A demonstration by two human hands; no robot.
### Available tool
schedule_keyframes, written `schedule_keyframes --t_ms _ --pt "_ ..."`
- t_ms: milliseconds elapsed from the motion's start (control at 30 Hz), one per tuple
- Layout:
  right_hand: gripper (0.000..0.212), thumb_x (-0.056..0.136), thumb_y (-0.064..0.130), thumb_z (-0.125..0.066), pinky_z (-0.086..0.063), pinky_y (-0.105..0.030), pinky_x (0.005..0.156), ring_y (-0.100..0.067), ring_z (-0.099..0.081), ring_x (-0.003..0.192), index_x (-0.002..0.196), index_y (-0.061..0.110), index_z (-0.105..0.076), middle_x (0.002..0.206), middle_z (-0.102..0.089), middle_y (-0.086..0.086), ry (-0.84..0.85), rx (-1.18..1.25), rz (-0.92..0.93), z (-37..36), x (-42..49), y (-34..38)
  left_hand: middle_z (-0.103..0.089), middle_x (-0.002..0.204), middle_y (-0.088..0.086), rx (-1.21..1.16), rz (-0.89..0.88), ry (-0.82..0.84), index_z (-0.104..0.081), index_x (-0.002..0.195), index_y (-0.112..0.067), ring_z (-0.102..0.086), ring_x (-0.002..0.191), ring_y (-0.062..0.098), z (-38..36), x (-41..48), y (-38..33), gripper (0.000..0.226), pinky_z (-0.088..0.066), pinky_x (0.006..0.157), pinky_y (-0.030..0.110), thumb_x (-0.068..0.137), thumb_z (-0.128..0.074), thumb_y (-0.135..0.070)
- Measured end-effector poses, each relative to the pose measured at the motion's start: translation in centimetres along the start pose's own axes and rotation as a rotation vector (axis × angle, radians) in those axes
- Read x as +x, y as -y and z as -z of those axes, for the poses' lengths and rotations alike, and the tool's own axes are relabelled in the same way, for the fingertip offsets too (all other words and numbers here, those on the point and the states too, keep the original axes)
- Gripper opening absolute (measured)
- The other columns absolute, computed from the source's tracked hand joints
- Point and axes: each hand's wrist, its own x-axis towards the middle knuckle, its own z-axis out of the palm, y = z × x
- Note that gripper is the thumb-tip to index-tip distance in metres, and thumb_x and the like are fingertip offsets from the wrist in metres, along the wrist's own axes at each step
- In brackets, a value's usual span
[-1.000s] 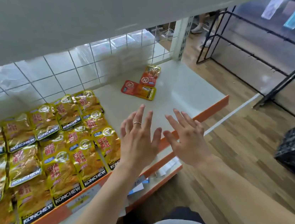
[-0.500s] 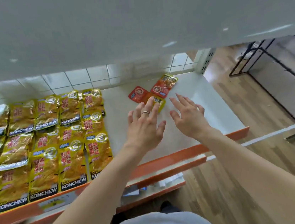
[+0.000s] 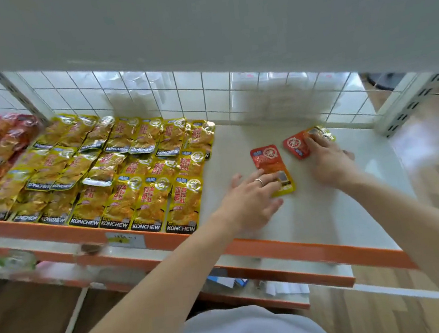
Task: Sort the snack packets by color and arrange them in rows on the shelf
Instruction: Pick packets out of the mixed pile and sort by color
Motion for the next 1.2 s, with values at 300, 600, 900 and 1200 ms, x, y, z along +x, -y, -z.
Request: schedule_keyframes --t_ms 300,600,900,1200 --pt "0.050 0.087 0.022 -0.059 -0.024 -0.048 0.107 -0.027 -0.032 0.135 0.136 0.031 -0.052 0.140 -0.048 -0.002 -0.197 0.059 0.154 -2.4 -4.1 0.0 -0.058 0.123 0.006 0.151 0.273 -0.186 -0.059 0.120 -0.016 -0.053 0.114 0.028 0.2 -1.8 -1.1 0.055 -0.045 0.096 0.043 0.088 -0.061 -0.061" --pt "0.032 0.078 -0.002 -0.057 -0.049 -0.044 0.073 -0.040 -0.056 0.088 0.110 0.003 -0.060 0.097 -0.068 -0.016 -0.332 -0.262 0.356 -2.4 -4.1 -0.8 -0.066 0.109 0.011 0.238 0.226 -0.181 -0.057 0.122 -0.018 -0.064 0.102 0.036 2.0 -0.4 -1.8 0.028 -0.041 0.071 0.035 0.097 -0.050 -0.027" --pt "0.024 0.090 0.001 -0.053 -0.046 -0.033 0.068 -0.034 -0.061 0.080 0.106 0.009 -0.070 0.086 -0.069 -0.014 -0.381 0.723 0.053 -0.1 -5.3 0.2 -0.073 0.094 0.009 -0.815 0.666 -0.278 -0.070 0.099 -0.014 -0.071 0.091 0.027 4.5 -1.4 -0.3 0.011 -0.060 0.083 0.039 0.090 -0.066 -0.010" --pt "0.030 0.098 -0.003 -0.051 -0.058 -0.036 0.089 -0.023 -0.072 0.089 0.095 0.021 -0.069 0.096 -0.074 -0.004 -0.014 1.425 -0.054 -1.2 -9.6 6.8 -0.072 0.092 0.010 -1.230 0.757 -0.415 -0.064 0.094 -0.013 -0.071 0.093 0.032 5.1 -5.4 1.2 0.014 -0.056 0.094 0.054 0.093 -0.062 0.001"
